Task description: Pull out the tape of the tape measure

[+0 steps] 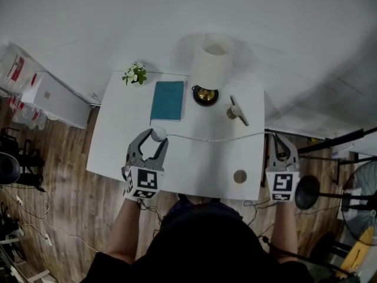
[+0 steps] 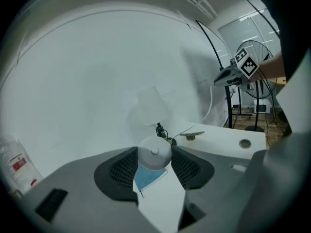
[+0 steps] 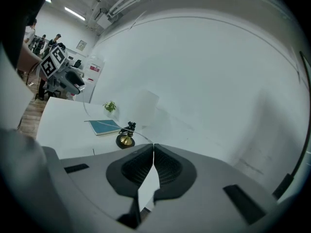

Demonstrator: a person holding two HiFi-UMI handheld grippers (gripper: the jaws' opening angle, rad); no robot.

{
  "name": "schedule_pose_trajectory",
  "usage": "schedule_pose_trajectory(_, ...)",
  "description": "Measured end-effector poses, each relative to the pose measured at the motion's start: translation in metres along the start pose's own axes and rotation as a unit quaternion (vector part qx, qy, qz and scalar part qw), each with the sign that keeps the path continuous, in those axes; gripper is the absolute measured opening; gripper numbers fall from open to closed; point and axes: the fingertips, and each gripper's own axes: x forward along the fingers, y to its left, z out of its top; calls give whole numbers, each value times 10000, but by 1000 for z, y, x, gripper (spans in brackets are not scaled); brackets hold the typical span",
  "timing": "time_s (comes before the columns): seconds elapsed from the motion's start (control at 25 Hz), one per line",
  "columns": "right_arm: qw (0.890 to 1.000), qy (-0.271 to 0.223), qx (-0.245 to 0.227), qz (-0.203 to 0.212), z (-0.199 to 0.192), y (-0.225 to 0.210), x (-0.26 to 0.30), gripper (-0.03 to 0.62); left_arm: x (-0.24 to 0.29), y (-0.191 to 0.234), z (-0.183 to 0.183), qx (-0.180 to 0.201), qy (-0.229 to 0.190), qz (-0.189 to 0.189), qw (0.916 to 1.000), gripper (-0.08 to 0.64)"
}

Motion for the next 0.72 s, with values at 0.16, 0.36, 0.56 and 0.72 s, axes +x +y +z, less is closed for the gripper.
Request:
schedule_pose_trajectory(0.16,9993,196,-25,328,-24,30,13,12,8,-17,-56,-307,530,-273,9978,213)
schedule_pose_trajectory(0.36,9955,452,121,825,-55,63,30,12,16,-29,-110,-487,1080,-485,9918,213)
schedule_pose_trajectory(0.56,9889,848,249,1195,-92,89,53,12,22,-40,-149,-1114,1389,-626,9820,213)
schedule_pose_trajectory(0.72,9834,1101,-146,1438,-120,112,78,12,28,-48,-182,-1456,1745,-681,9714,213)
